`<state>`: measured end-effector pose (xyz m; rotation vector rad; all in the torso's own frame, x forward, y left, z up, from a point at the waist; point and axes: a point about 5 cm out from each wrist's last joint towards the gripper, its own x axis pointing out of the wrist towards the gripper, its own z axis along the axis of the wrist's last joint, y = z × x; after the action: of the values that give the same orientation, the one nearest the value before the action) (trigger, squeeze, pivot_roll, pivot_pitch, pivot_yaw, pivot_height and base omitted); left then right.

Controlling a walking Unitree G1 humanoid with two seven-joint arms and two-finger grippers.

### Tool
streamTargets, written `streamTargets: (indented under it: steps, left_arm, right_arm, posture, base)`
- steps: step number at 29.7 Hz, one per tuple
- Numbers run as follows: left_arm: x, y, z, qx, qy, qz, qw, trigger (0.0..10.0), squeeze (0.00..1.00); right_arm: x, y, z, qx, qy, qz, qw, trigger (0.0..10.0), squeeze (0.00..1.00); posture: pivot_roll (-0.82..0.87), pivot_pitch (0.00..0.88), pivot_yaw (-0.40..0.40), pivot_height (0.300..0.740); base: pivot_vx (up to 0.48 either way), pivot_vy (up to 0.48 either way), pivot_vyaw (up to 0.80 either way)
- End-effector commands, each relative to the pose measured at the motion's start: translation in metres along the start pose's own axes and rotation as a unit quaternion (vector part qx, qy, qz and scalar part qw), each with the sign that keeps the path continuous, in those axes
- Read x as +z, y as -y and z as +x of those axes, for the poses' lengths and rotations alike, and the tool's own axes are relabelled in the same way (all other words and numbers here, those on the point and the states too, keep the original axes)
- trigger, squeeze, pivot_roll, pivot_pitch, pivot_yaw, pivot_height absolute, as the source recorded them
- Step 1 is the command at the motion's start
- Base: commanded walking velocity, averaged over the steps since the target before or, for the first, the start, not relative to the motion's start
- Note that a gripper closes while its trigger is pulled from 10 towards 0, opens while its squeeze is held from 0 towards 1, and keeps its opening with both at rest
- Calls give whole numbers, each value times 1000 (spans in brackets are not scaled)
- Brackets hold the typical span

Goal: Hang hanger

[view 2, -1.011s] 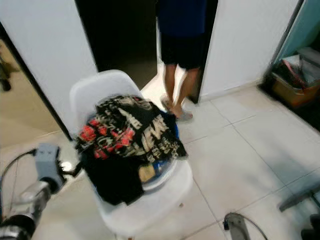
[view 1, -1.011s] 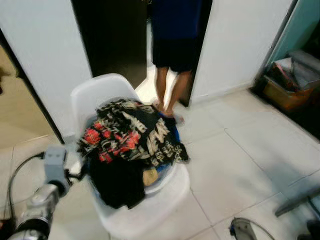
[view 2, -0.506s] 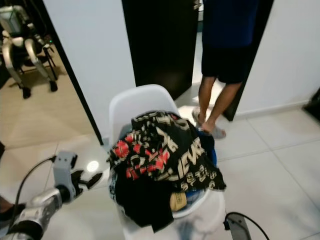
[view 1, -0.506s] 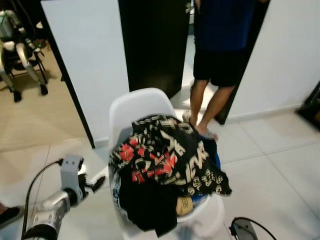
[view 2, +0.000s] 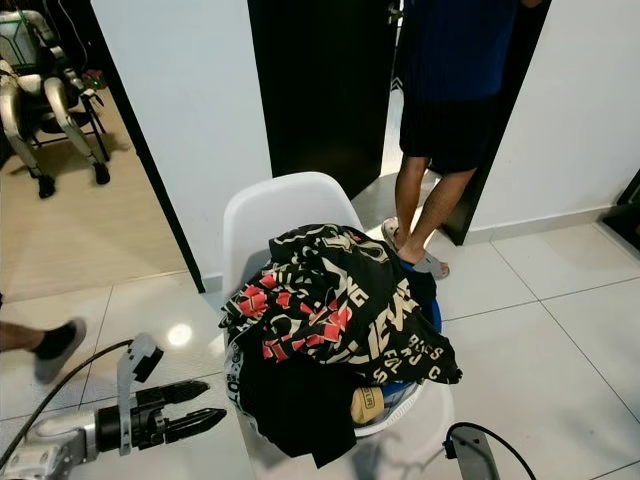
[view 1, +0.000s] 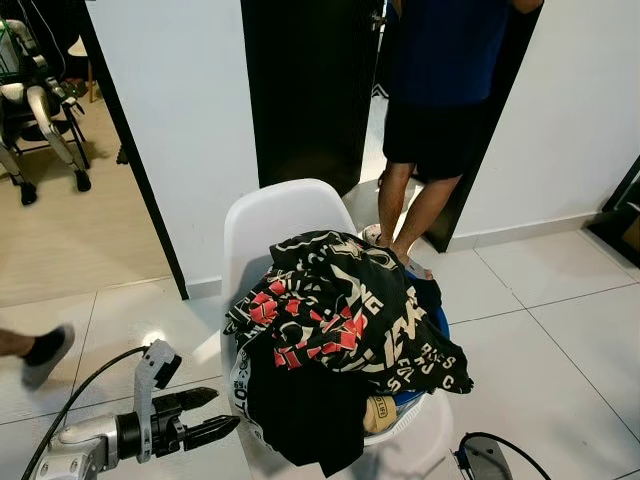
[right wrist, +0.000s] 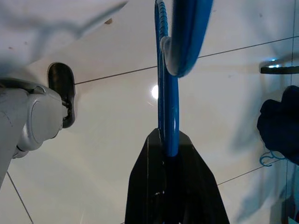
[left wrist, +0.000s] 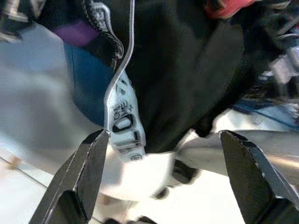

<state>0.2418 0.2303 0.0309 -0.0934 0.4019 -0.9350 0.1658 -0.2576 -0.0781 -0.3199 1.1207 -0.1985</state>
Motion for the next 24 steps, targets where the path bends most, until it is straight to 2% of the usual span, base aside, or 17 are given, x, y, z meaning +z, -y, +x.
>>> streamTargets:
  steps: [1, 2, 4, 5, 7, 16, 17, 22, 23, 24]
  left_arm:
    - [-2, 1, 2, 1, -7, 8, 1000, 10000, 0]
    - [-2, 1, 2, 1, -7, 8, 1000, 10000, 0]
    - [-4, -2, 23, 53, -16, 57, 997, 10000, 0]
    - [-4, -2, 23, 53, -16, 57, 997, 10000, 0]
    - [-6, -2, 35, 87, -25, 81, 993, 10000, 0]
    - [-6, -2, 35, 87, -25, 81, 993, 10000, 0]
    - [-8, 0, 45, 108, -22, 68, 992, 10000, 0]
    - [-8, 2, 51, 113, -14, 49, 992, 10000, 0]
    - [-9, 4, 52, 100, -9, 35, 994, 0, 0]
    - [-9, 4, 52, 100, -9, 35, 994, 0, 0]
  right_arm:
    - [-1, 0, 0, 1, -3, -2, 1000, 10000, 0]
    - [-1, 0, 0, 1, -3, -2, 1000, 10000, 0]
    - [-1, 3, 0, -2, -2, -6, 1000, 10000, 0]
    - [-1, 3, 0, -2, -2, -6, 1000, 10000, 0]
    - [0, 5, 0, -4, 0, -10, 1000, 10000, 0]
    - [0, 5, 0, -4, 0, -10, 1000, 10000, 0]
    - [1, 8, 0, -7, 2, -13, 1000, 10000, 0]
    - [1, 9, 0, -10, 4, -14, 1000, 10000, 0]
    - [1, 10, 0, -11, 4, -15, 1000, 10000, 0]
    - [1, 10, 0, -11, 4, -15, 1000, 10000, 0]
  posture:
    - [-89, 86, -14, 740]
    - [-89, 86, -14, 740]
    - [-112, 102, -29, 740]
    - [-112, 102, -29, 740]
    - [-119, 106, -34, 740]
    - [-119, 106, -34, 740]
    - [-138, 115, -41, 740]
    - [-138, 116, -42, 740]
    - [-138, 116, -42, 740]
    - [-138, 116, -42, 740]
  base:
    - [0, 0, 0]
    - [0, 0, 0]
    - [0, 0, 0]
    - [0, 0, 0]
    - [0, 0, 0]
    - [0, 0, 0]
    - [0, 0, 0]
    - [0, 0, 0]
    - [0, 0, 0]
    - [0, 0, 0]
